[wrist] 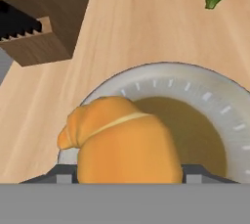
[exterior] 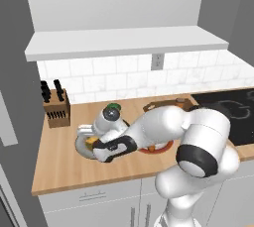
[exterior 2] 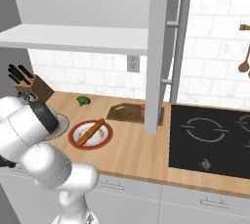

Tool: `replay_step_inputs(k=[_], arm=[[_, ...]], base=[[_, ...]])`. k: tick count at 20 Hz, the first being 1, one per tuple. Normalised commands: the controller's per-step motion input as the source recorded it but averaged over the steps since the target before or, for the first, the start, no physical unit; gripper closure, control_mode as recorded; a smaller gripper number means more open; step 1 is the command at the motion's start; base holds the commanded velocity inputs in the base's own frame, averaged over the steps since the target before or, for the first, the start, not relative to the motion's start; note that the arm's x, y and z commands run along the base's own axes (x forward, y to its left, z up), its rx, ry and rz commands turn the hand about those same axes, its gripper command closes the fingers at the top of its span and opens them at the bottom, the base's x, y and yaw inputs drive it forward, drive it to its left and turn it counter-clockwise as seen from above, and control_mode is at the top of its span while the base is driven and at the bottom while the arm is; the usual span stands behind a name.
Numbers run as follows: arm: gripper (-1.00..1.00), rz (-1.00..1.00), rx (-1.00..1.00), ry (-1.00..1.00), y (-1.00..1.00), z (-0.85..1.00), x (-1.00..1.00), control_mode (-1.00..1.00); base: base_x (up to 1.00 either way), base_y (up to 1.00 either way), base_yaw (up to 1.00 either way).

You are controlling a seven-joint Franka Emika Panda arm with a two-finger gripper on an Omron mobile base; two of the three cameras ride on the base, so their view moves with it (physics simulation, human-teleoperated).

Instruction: From the different types of pastries on the counter, select a croissant and place it on the cutting board. Then retrieve a jar of jam from the cabinet and place it alongside the croissant on the cutting board.

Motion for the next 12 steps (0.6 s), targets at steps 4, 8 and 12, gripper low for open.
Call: replay_step_inputs(k=[4, 8, 12], arm=[[1.0, 0.03, 0.0, 0.08, -0.32, 1.0, 0.0, -1.0], [1.0, 0.01, -0.01, 0.14, -0.17, 0.54, 0.05, -1.0], [1.0, 0.0, -0.17, 0.28, -0.37, 0.13, 0.72, -1.0]], base=[[0.0, 0.0, 0.0], [0.0, 0.0, 0.0], [0.0, 0.0, 0.0]])
